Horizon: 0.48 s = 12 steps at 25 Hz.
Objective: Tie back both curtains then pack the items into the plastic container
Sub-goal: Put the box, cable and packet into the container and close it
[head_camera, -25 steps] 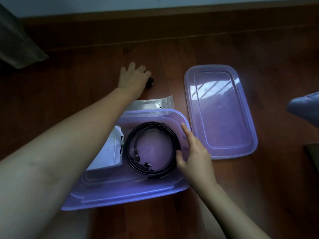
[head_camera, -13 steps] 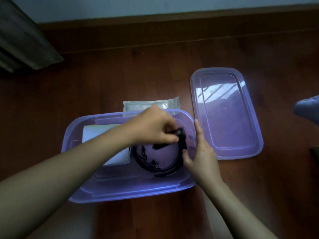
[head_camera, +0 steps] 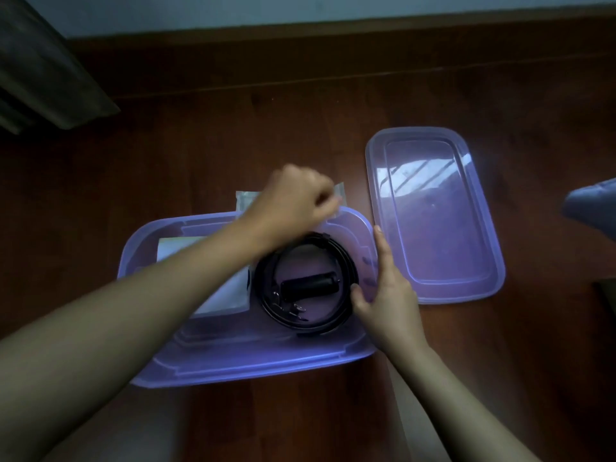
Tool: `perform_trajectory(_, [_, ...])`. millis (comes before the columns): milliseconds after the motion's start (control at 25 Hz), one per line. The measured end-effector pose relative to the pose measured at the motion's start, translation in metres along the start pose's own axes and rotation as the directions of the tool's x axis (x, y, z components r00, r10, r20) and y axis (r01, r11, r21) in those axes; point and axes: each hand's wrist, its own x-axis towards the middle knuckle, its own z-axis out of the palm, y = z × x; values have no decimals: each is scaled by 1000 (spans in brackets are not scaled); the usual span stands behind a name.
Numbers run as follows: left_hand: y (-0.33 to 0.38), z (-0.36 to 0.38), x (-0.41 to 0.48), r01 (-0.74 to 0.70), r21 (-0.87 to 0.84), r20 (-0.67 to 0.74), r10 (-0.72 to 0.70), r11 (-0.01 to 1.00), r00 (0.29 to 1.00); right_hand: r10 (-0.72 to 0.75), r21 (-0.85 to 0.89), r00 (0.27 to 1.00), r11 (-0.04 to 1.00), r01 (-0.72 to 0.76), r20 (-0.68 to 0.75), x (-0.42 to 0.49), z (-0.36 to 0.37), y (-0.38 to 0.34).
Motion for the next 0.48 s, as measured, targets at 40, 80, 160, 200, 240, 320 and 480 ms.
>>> perform_trajectory(40, [-19,-5,13,82,62,3,-82,995,997,5,-1,1000,1000,-5,7,-1,0,0])
perform_trajectory(80, [-40,-8,23,149,177,99,-168,973,981,9,5,1000,1000,-9,15,-2,0,0])
perform_trajectory(160, [-74,-5,27,181,320,373,-299,930,878,13,19,1000,1000,-13,18,-4,0,-1])
perform_trajectory(200, [-87,-2,25,175,337,445,-320,925,836,10,20,1000,1000,-10,11,-4,0,-1])
perform_trajectory(240, [-95,0,24,175,318,468,-315,932,826,7,20,1000,1000,-7,5,-3,0,-1])
perform_trajectory(320, [-97,-2,23,150,257,418,-250,955,874,3,17,1000,1000,-3,6,-2,1,-1])
perform_trajectory(480, [-83,-31,2,-131,142,11,131,981,991,8,15,1000,1000,-8,18,-2,-1,-2])
